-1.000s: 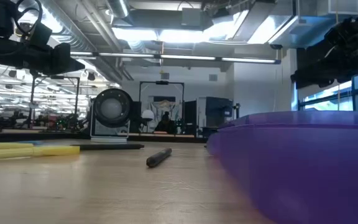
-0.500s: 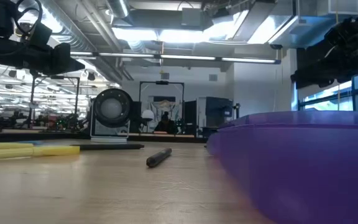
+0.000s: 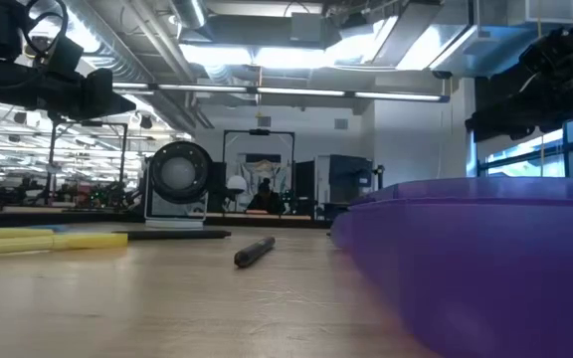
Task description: Pick & place school supplies into a supply box
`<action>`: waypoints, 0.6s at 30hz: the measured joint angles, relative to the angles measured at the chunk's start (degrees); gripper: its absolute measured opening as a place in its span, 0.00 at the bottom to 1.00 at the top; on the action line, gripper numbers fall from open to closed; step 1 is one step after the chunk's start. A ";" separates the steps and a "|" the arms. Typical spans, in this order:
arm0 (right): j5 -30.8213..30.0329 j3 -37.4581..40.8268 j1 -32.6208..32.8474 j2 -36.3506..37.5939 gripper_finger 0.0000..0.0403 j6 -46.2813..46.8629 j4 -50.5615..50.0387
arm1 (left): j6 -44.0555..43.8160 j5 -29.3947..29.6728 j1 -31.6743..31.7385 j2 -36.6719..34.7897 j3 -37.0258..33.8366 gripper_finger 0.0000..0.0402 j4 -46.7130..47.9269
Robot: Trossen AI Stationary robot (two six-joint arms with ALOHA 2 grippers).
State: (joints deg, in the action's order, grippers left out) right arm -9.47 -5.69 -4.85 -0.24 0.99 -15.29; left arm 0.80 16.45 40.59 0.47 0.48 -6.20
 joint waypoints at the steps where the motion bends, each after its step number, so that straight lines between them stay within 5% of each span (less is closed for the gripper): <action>1: 0.00 0.00 0.00 0.01 0.38 -0.01 -0.02 | 0.00 0.00 -0.01 0.00 0.01 0.36 -0.01; 14: 0.03 -0.01 0.01 0.01 0.38 0.48 0.00 | 0.00 0.00 0.00 0.00 -0.01 0.36 0.00; 18: 0.48 0.00 0.01 -0.01 0.38 9.66 0.57 | 0.00 0.00 -0.01 0.00 0.00 0.36 -0.01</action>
State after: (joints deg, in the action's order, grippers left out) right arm -8.99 -5.68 -4.84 -0.25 10.65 -14.72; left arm 0.80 16.45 40.58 0.47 0.48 -6.22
